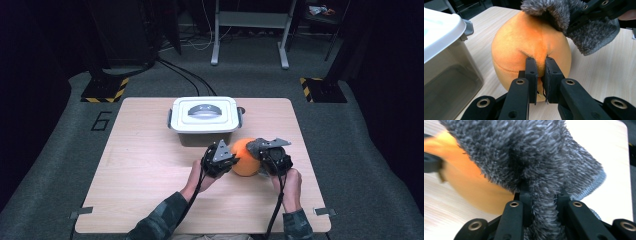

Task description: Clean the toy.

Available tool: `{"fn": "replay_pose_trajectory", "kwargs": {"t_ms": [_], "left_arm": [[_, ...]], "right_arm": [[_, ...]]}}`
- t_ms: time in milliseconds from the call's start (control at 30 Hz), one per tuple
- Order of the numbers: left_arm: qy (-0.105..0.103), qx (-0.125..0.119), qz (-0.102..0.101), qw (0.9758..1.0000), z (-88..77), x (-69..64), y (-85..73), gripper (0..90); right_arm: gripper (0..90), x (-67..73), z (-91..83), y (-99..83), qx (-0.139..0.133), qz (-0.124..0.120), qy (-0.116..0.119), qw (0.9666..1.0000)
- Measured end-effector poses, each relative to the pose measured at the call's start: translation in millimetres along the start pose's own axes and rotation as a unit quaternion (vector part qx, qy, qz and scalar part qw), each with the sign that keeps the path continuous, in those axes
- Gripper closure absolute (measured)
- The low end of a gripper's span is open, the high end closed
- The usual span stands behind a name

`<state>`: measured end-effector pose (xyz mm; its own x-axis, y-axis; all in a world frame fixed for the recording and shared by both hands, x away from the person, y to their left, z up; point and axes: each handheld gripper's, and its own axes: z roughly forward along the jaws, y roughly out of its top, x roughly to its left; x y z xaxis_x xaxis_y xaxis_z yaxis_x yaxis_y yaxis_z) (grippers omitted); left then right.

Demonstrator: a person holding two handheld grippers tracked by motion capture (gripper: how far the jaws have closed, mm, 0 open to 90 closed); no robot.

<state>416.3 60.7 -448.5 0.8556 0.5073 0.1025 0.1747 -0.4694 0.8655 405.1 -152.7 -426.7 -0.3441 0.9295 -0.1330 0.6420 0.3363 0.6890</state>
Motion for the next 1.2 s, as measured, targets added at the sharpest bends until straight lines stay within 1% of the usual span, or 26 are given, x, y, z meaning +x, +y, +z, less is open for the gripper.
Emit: {"fn": "replay_pose_trajectory", "kwargs": {"t_ms": [33, 67, 100, 200, 267, 300, 333, 367, 400, 500, 533, 567, 633, 667, 733, 767, 800, 833, 867, 900, 1000, 1033, 1067, 1100, 1167, 1200], "left_arm": [[-0.001, -0.001, 0.000, 1.0000, 0.9, -1.1, 0.2, 83.0], [-0.001, -0.001, 0.000, 1.0000, 0.9, -1.1, 0.2, 83.0], [-0.001, -0.004, -0.001, 1.0000, 1.5, -1.2, 0.6, 83.0], [-0.003, -0.005, 0.002, 1.0000, 2.0, -1.2, 0.9, 83.0], [-0.004, -0.003, 0.003, 1.0000, 2.2, -2.1, 1.5, 83.0], [-0.005, -0.003, 0.003, 1.0000, 2.3, -2.0, 1.6, 83.0], [-0.005, -0.003, 0.003, 1.0000, 2.3, -2.0, 1.6, 83.0], [-0.006, -0.003, 0.000, 1.0000, 2.3, -1.9, 1.4, 83.0], [-0.006, -0.003, 0.000, 1.0000, 2.3, -1.9, 1.4, 83.0], [-0.004, -0.003, 0.000, 1.0000, 2.0, -0.8, 0.9, 83.1], [-0.001, -0.003, 0.000, 1.0000, 2.1, -0.7, 0.7, 83.1], [-0.004, 0.002, -0.005, 1.0000, 1.9, 0.2, 0.1, 83.1], [-0.004, 0.002, -0.005, 1.0000, 2.6, 1.8, -0.7, 83.1], [-0.004, 0.001, -0.008, 1.0000, 2.8, 1.9, -0.8, 83.1], [-0.002, 0.003, -0.007, 1.0000, 2.8, 2.5, -0.6, 83.1], [0.002, 0.003, -0.010, 0.9999, 3.4, 3.5, -0.7, 83.1], [0.000, 0.003, -0.015, 0.9999, 3.8, 4.1, -0.9, 83.1], [0.003, 0.004, -0.018, 0.9998, 4.1, 5.1, -0.9, 83.1], [0.003, 0.004, -0.018, 0.9998, 4.1, 5.1, -0.9, 83.1], [0.005, 0.003, -0.022, 0.9997, 4.8, 5.6, -1.0, 83.1], [0.006, 0.007, -0.030, 0.9995, 6.1, 6.5, 0.3, 83.1], [0.009, 0.007, -0.031, 0.9994, 6.3, 6.9, 1.1, 83.1], [0.012, 0.008, -0.033, 0.9993, 6.8, 7.1, 1.5, 83.1], [0.014, 0.009, -0.033, 0.9993, 6.9, 8.2, 2.0, 83.2], [0.014, 0.009, -0.038, 0.9991, 7.5, 8.7, 2.0, 83.2], [0.016, 0.008, -0.040, 0.9990, 7.8, 8.7, 2.0, 83.1]], "right_arm": [[74.7, -5.0, 2.0, -2.4, 0.006, 0.007, -0.008, 0.9999], [74.6, -8.0, 1.5, -3.4, 0.006, 0.008, -0.011, 0.9999], [74.5, -10.1, -1.3, -4.0, -0.001, 0.015, -0.015, 0.9998], [74.2, -12.0, -14.4, -2.5, -0.032, 0.014, -0.014, 0.9993], [74.0, -7.5, -25.3, 1.5, -0.045, 0.011, -0.006, 0.9989], [73.9, -5.3, -29.1, 3.7, -0.058, -0.002, 0.002, 0.9983], [73.9, -5.3, -29.1, 3.7, -0.058, -0.002, 0.002, 0.9983], [73.7, 2.9, -33.1, 9.2, -0.070, -0.009, 0.018, 0.9974], [73.6, 5.5, -32.6, 10.7, -0.072, -0.011, 0.022, 0.9971], [73.4, 11.6, -27.7, 13.5, -0.072, -0.020, 0.029, 0.9968], [73.4, 14.7, -20.9, 14.1, -0.064, -0.023, 0.032, 0.9972], [73.5, 16.2, -14.1, 13.2, -0.062, -0.019, 0.035, 0.9973], [73.7, 14.2, -8.5, 11.3, -0.060, -0.014, 0.038, 0.9974], [73.8, 12.8, -7.1, 10.5, -0.061, -0.013, 0.038, 0.9973], [73.9, 11.3, -5.9, 9.5, -0.058, -0.012, 0.035, 0.9976], [73.9, 6.5, -3.0, 7.0, -0.051, -0.006, 0.033, 0.9981], [73.9, 4.2, -0.9, 5.8, -0.051, -0.005, 0.029, 0.9983], [73.9, 1.8, 0.8, 4.3, -0.047, -0.004, 0.023, 0.9986], [73.9, 1.8, 0.8, 4.3, -0.047, -0.004, 0.023, 0.9986], [73.9, -2.7, 3.1, 1.0, -0.039, 0.004, 0.020, 0.9990], [73.8, -6.4, 4.4, -1.9, -0.036, 0.007, 0.016, 0.9992], [73.7, -7.1, 4.2, -3.2, -0.036, 0.015, 0.014, 0.9991], [73.5, -9.7, 3.3, -5.2, -0.038, 0.013, 0.015, 0.9991], [73.5, -10.8, 1.8, -6.6, -0.042, 0.020, 0.015, 0.9988], [73.3, -14.9, -3.7, -10.8, -0.046, 0.020, 0.017, 0.9986], [73.3, -15.1, -5.6, -12.1, -0.048, 0.027, 0.016, 0.9984]]}}
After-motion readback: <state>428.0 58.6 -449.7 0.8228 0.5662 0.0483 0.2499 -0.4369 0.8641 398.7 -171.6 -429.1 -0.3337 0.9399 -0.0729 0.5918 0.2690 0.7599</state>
